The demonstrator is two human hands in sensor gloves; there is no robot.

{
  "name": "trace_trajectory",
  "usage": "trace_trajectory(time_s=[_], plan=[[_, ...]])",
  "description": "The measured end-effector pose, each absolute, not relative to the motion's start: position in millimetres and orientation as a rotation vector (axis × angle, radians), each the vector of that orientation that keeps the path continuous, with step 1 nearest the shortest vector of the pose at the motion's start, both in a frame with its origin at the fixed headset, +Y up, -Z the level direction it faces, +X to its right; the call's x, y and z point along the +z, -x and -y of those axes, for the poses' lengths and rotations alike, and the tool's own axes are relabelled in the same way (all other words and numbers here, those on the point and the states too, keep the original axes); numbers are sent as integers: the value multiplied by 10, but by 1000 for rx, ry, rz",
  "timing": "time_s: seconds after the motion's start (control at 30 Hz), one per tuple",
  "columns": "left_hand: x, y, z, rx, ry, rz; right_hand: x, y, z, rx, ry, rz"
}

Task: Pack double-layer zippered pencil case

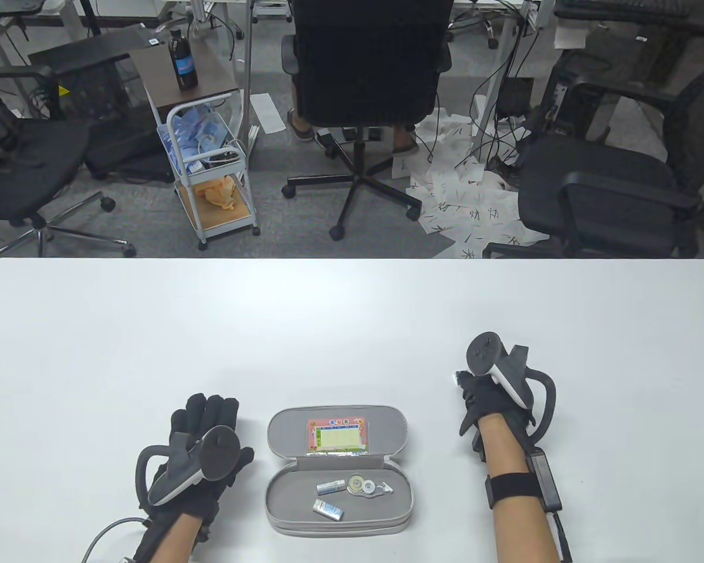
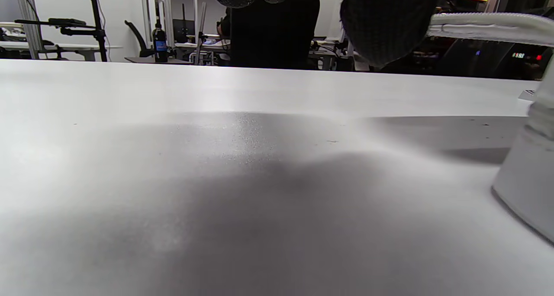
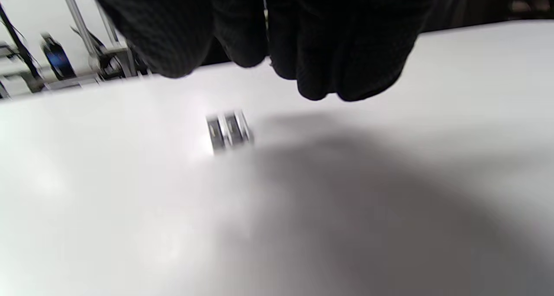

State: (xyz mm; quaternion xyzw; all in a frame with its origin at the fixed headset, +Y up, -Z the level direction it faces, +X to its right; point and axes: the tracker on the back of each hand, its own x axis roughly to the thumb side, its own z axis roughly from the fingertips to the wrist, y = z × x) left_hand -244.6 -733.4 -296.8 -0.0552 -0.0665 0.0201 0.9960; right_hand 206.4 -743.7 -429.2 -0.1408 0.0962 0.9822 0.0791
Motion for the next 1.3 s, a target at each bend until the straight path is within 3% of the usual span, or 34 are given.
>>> trace_trajectory(time_s=[0.2, 0.3, 0.43, 0.6, 0.67, 0.77, 0.83, 1.0, 1.13, 1.3], plan=[[-2966, 2472, 7336, 25, 104, 104, -4461, -1819, 7614, 3115, 451, -313], [-2970, 2474, 7343, 31, 114, 109, -4469, -1761, 7640, 3209, 473, -192], [-2977, 2462, 7342, 39, 116, 121, -4484, -1708, 7630, 3312, 335, -217], [-2979, 2446, 7325, 48, 109, 130, -4335, -1668, 7464, 3211, 191, -11], [-2981, 2447, 7326, 46, 113, 130, -4174, -1496, 7194, 3076, -72, 166], [-2981, 2449, 7325, 44, 114, 128, -3882, -1092, 6850, 2751, -402, 276], [-2973, 2455, 7317, 44, 112, 126, -3649, -674, 6697, 2723, -692, 246], [-2965, 2481, 7318, 68, 130, 132, -3097, 197, 6811, 2723, -1258, -86], [-2949, 2507, 7291, 83, 125, 125, -2835, 574, 6972, 2846, -1495, -256], [-2938, 2525, 7274, 97, 122, 125, -2690, 729, 7055, 2928, -1607, -214]])
